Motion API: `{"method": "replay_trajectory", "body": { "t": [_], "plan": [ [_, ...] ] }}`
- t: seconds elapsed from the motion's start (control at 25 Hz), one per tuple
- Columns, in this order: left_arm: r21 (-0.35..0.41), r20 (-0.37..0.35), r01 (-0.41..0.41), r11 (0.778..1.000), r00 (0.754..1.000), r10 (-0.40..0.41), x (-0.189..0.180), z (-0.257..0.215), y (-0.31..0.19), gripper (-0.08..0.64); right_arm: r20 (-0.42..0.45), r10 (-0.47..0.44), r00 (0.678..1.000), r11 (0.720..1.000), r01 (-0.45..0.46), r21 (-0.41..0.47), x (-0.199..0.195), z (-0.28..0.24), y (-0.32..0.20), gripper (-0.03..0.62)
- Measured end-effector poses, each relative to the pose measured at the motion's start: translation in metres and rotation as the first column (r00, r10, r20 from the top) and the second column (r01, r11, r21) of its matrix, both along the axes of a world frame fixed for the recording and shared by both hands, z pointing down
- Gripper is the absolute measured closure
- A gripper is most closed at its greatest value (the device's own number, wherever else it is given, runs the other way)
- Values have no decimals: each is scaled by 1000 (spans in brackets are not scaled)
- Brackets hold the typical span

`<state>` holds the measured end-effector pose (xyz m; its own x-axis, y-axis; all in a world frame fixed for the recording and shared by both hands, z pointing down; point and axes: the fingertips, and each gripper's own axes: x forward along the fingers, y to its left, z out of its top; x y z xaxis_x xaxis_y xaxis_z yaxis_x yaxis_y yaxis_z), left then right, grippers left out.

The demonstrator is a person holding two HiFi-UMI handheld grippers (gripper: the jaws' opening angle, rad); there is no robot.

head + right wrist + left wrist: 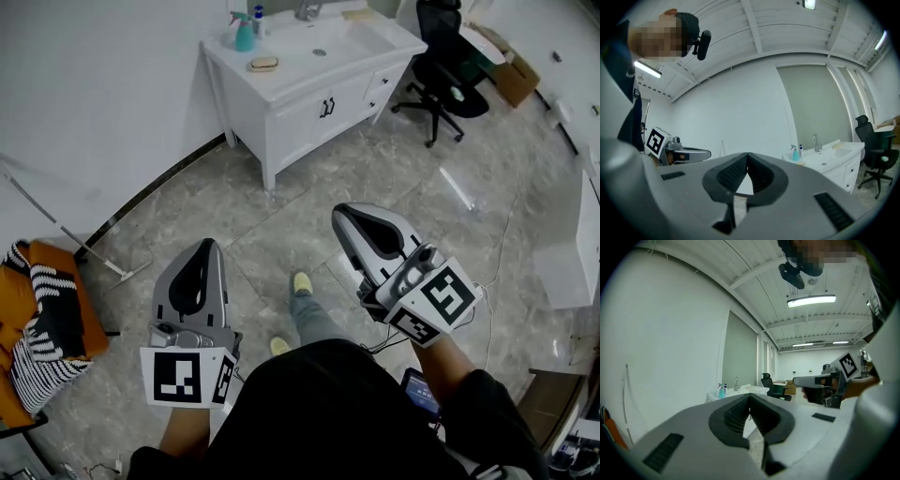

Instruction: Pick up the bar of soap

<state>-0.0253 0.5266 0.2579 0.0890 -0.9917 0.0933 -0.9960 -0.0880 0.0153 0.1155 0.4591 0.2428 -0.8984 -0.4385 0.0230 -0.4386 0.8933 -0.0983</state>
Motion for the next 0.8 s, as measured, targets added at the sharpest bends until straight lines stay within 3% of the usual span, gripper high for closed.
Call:
{"method": "replay_trajectory", "body": {
  "t": [0.4,0.8],
  "plan": [
    [-35,28,-11,999,1000,12,-2,-2,-97,554,0,-10,1000,1000,10,-19,-9,10,-96,584],
    [-45,32,-7,999,999,9,6,-6,-162,554,2,-37,999,999,37,-24,-7,10,-162,584]
  ]
}}
